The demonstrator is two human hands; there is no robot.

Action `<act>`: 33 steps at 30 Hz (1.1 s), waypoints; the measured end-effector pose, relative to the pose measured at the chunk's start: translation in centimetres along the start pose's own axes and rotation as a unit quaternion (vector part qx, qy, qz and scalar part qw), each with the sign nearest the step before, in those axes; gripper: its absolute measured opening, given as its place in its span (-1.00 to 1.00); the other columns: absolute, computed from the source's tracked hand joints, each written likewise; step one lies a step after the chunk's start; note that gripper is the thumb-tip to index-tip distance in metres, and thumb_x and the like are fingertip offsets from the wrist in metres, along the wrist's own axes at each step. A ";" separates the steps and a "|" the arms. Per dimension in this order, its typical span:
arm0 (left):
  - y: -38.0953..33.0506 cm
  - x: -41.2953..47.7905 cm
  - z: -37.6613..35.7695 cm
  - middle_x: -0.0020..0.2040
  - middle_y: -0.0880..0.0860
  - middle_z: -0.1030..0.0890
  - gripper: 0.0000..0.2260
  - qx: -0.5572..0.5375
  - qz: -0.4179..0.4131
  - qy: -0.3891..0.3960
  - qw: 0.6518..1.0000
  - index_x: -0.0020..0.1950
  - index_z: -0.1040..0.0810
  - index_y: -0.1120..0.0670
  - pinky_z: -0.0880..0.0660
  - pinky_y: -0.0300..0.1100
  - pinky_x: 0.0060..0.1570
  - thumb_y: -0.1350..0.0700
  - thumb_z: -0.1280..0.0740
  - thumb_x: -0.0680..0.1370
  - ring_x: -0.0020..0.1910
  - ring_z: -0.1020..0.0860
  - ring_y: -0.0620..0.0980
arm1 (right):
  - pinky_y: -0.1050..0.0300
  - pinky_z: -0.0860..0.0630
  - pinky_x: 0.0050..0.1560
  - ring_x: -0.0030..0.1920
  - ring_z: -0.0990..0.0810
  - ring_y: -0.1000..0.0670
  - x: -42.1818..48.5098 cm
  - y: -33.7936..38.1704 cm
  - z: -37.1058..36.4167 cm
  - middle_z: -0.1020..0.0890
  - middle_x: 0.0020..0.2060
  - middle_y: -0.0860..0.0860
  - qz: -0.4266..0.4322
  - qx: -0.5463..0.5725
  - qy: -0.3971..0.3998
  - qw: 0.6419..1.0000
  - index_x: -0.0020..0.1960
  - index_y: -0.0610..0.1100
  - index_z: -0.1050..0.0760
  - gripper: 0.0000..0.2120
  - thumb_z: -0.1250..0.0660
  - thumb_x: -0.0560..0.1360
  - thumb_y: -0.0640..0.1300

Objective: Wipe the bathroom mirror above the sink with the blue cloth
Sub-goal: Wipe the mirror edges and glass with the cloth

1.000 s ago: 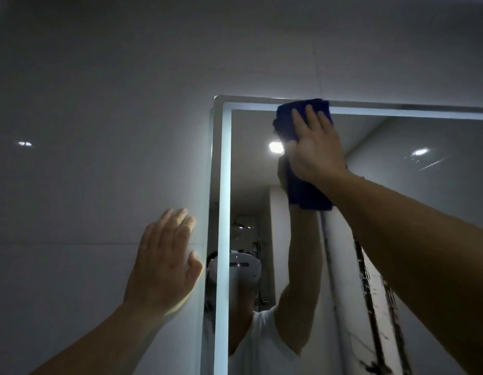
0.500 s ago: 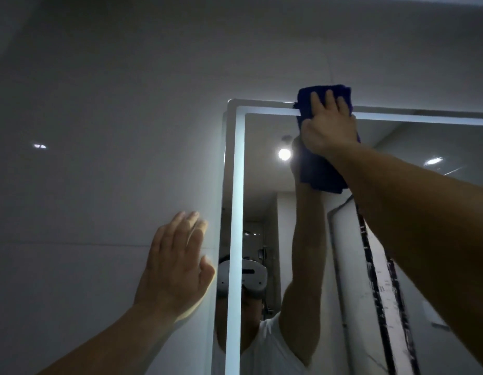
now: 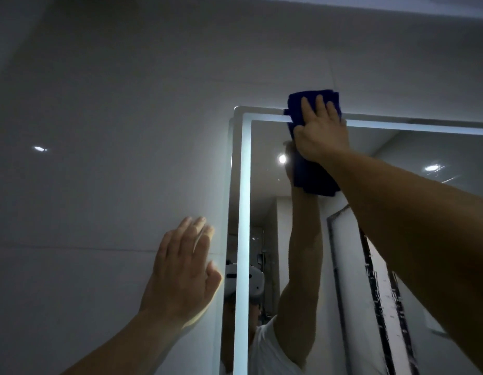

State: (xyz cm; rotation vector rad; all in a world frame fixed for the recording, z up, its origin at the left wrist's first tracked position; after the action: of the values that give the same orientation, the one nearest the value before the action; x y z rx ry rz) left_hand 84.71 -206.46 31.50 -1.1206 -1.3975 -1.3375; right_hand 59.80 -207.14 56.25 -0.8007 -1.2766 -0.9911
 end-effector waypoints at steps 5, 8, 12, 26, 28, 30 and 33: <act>0.0 -0.1 -0.1 0.39 0.26 -0.47 -0.53 -0.006 0.002 0.001 1.000 0.36 -0.48 0.21 -0.37 0.25 0.35 0.03 -0.09 0.54 0.40 -0.43 0.27 | -0.12 0.16 0.56 0.59 0.17 -0.09 -6.3 1.8 -0.8 0.13 0.61 -0.03 0.115 -0.017 -0.002 0.993 0.62 0.03 0.15 -0.39 -0.04 0.65 0.00; 0.1 -0.1 -0.1 0.40 0.26 -0.45 -0.54 -0.001 -0.001 0.005 1.000 0.38 -0.42 0.19 -0.34 0.25 0.38 0.03 -0.09 0.55 0.41 -0.40 0.27 | -0.10 0.17 0.56 0.59 0.20 -0.04 -6.3 0.8 -1.1 0.18 0.60 0.01 0.189 -0.060 0.048 0.979 0.60 0.09 0.20 -0.41 -0.01 0.66 0.04; -0.1 -0.1 -0.1 0.39 0.27 -0.46 -0.55 -0.005 0.002 0.003 1.000 0.37 -0.42 0.20 -0.35 0.26 0.37 0.04 -0.09 0.55 0.40 -0.42 0.29 | -0.17 0.09 0.55 0.59 0.15 -0.11 -1.3 -2.6 0.5 0.13 0.61 -0.04 0.011 -0.011 0.036 0.999 0.62 0.04 0.16 -0.38 -0.03 0.63 0.00; -0.2 0.1 0.2 0.39 0.26 -0.47 -0.55 -0.009 0.009 0.012 1.000 0.38 -0.40 0.18 -0.36 0.24 0.37 0.02 -0.10 0.54 0.39 -0.42 0.27 | -0.03 0.27 0.54 0.57 0.26 -0.02 -8.8 -1.5 -1.6 0.21 0.58 0.01 0.224 -0.083 0.058 0.969 0.59 0.11 0.23 -0.37 0.10 0.57 0.14; -0.1 0.1 0.2 0.40 0.25 -0.46 -0.55 -0.008 0.008 0.012 1.000 0.38 -0.41 0.19 -0.35 0.24 0.38 0.03 -0.10 0.54 0.40 -0.41 0.26 | -0.13 0.15 0.56 0.59 0.19 -0.09 -4.3 -2.3 -0.6 0.15 0.61 -0.04 0.086 -0.041 0.039 0.995 0.61 0.04 0.18 -0.38 0.02 0.62 0.08; -0.2 0.0 0.2 0.40 0.25 -0.46 -0.55 -0.014 0.011 0.019 1.000 0.38 -0.41 0.18 -0.35 0.24 0.38 0.02 -0.10 0.54 0.40 -0.41 0.26 | -0.17 0.14 0.55 0.59 0.19 -0.11 -2.8 -2.1 -0.5 0.16 0.61 -0.05 0.020 -0.020 0.024 0.999 0.62 0.01 0.18 -0.36 -0.06 0.64 0.02; 0.0 0.1 0.1 0.39 0.25 -0.47 -0.54 -0.011 0.008 0.016 1.000 0.37 -0.44 0.19 -0.35 0.23 0.38 0.02 -0.11 0.54 0.40 -0.42 0.26 | -0.11 0.21 0.53 0.59 0.21 -0.08 -6.3 -0.4 -1.0 0.18 0.60 -0.04 0.073 -0.009 0.028 0.997 0.62 0.02 0.18 -0.38 -0.02 0.64 0.02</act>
State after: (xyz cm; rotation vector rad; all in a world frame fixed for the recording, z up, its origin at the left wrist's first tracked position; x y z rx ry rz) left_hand 84.67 -206.33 31.57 -1.1180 -1.3517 -1.3565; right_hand 59.76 -207.24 49.90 -0.8622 -1.1458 -0.9028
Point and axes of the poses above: each hand's wrist, its own x-axis towards the middle knuckle, its own z-axis out of the back of the hand, y = z × x, the point moved 5 cm from there along x, towards the middle knuckle
